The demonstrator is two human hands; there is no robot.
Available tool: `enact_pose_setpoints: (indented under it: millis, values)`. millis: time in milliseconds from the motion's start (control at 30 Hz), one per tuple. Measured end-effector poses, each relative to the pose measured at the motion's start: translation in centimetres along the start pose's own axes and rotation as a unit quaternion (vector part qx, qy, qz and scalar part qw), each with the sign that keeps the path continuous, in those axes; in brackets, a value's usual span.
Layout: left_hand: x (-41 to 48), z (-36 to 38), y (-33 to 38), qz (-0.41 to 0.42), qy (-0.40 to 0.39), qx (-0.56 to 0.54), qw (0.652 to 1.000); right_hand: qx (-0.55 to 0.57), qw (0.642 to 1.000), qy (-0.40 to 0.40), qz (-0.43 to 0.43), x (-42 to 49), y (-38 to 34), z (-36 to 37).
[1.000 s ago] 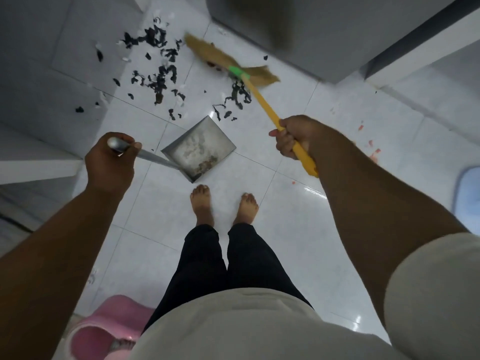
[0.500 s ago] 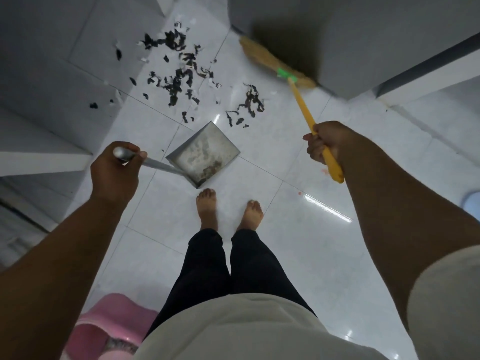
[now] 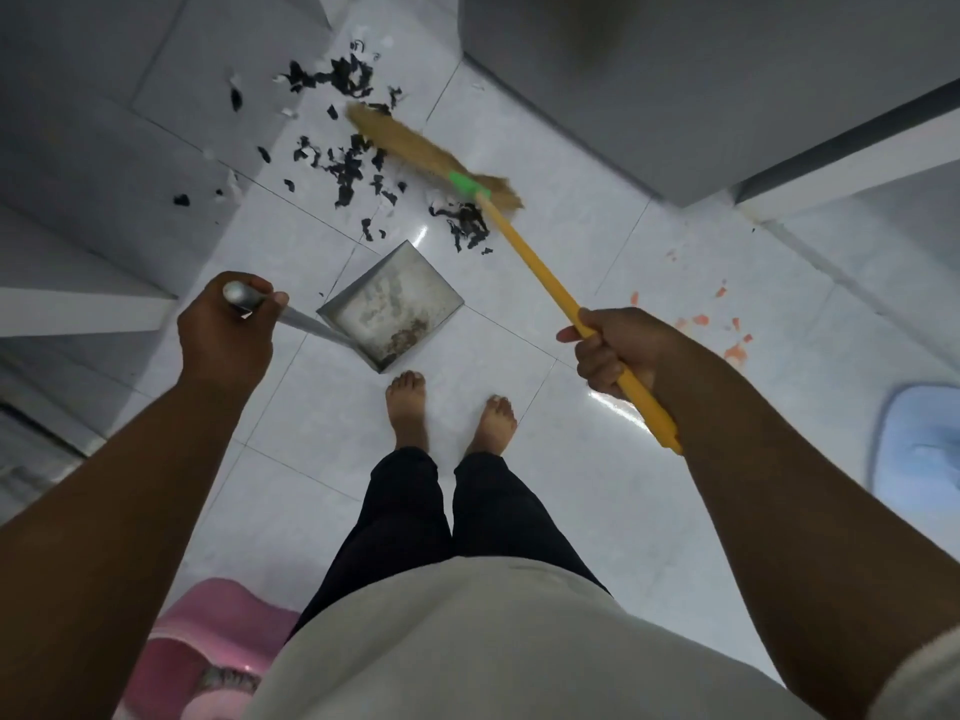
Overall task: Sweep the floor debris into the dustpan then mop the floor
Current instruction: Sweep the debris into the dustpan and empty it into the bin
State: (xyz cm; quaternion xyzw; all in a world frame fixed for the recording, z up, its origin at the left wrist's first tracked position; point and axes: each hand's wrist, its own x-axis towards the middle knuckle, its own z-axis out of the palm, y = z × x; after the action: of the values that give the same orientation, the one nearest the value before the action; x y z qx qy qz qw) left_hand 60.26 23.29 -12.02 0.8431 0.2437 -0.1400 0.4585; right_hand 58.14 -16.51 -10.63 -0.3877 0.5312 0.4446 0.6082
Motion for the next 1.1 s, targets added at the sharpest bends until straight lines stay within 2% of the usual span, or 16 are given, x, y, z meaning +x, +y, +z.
enact_pose_setpoints:
  millis: [267, 467, 600, 767, 900, 1100]
  values:
    - [-0.5, -2.0, -1.1, 0.005, 0.004, -0.023, 1.0, 0.068, 0.996, 0.051, 0.008, -0.2, 2.7, -0.9]
    - [-1.2, -3.6, -2.5, -0.007, 0.019, -0.02, 1.0, 0.137, 0.988, -0.02, 0.066, 3.0, 4.4, 6.0]
    - [-1.4, -4.9, -3.4, -0.024, 0.048, -0.011, 0.999, 0.127, 0.987, -0.074, 0.059, 2.9, 4.7, 10.4]
    - [-0.9, -6.8, -4.1, -0.048, 0.063, -0.032, 0.996, 0.08, 0.991, -0.103, 0.037, 0.3, 2.9, 11.7]
    - [-0.1, -8.2, -4.4, -0.052, 0.08, -0.04, 0.995, 0.04, 0.996, -0.075, 0.0, -2.1, 0.5, 11.2]
    - [1.4, -10.3, -4.8, -0.049, 0.091, -0.048, 0.993, -0.014, 0.999, 0.011, -0.051, -2.2, -4.0, 11.6]
